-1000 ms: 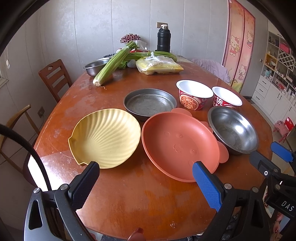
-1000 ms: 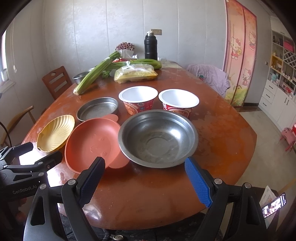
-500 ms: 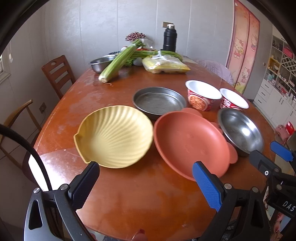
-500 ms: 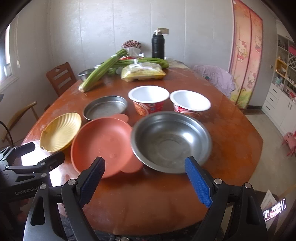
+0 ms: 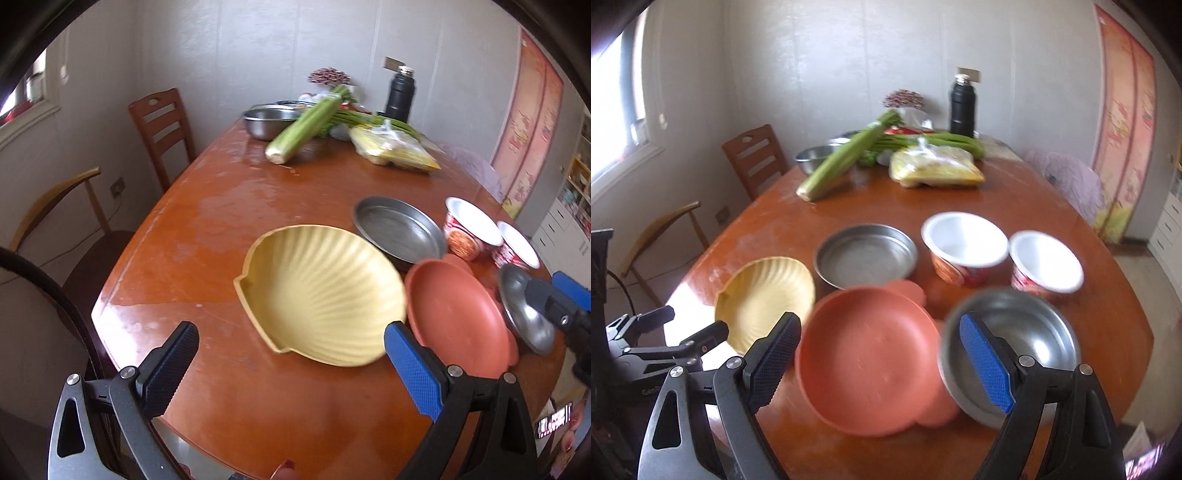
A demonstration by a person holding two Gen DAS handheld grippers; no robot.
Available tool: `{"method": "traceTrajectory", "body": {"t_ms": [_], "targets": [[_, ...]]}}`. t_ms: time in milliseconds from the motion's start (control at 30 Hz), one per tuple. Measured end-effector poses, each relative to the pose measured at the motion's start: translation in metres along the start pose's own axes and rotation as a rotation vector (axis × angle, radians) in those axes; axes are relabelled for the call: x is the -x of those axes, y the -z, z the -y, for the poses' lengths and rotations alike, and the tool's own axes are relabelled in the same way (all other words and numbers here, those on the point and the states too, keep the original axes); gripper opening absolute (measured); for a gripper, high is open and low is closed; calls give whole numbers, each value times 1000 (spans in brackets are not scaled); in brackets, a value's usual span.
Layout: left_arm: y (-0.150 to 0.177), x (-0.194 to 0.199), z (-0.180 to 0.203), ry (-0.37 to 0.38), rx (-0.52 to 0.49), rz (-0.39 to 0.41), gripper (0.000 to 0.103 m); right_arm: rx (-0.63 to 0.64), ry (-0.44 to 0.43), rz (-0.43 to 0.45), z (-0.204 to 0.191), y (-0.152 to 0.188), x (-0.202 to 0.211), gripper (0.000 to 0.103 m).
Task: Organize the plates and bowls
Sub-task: 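Move the right gripper to the yellow shell plate rim and close it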
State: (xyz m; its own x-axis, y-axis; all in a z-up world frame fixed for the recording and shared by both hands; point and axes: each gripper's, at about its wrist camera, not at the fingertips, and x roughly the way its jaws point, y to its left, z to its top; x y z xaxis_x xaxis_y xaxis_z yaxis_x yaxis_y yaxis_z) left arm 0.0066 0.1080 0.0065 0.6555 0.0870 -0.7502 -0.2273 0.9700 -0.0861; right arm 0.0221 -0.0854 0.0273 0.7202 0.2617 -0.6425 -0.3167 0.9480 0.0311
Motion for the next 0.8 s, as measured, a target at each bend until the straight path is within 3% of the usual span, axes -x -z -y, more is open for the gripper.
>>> {"method": "traceTrajectory", "body": {"t_ms": [200, 333, 500, 800], "targets": [[0, -16, -27, -19, 61, -32, 101, 85, -115, -21, -30, -21, -23, 89], [2, -28, -34, -11, 70, -70, 101, 183, -132, -44, -51, -26, -44, 89], [4, -40, -39, -9, 79, -96, 101, 216, -157, -96, -61, -28, -72, 86], [1, -56, -42, -4, 87, -127, 101, 230, -210, -180, -71, -33, -111, 68]]}}
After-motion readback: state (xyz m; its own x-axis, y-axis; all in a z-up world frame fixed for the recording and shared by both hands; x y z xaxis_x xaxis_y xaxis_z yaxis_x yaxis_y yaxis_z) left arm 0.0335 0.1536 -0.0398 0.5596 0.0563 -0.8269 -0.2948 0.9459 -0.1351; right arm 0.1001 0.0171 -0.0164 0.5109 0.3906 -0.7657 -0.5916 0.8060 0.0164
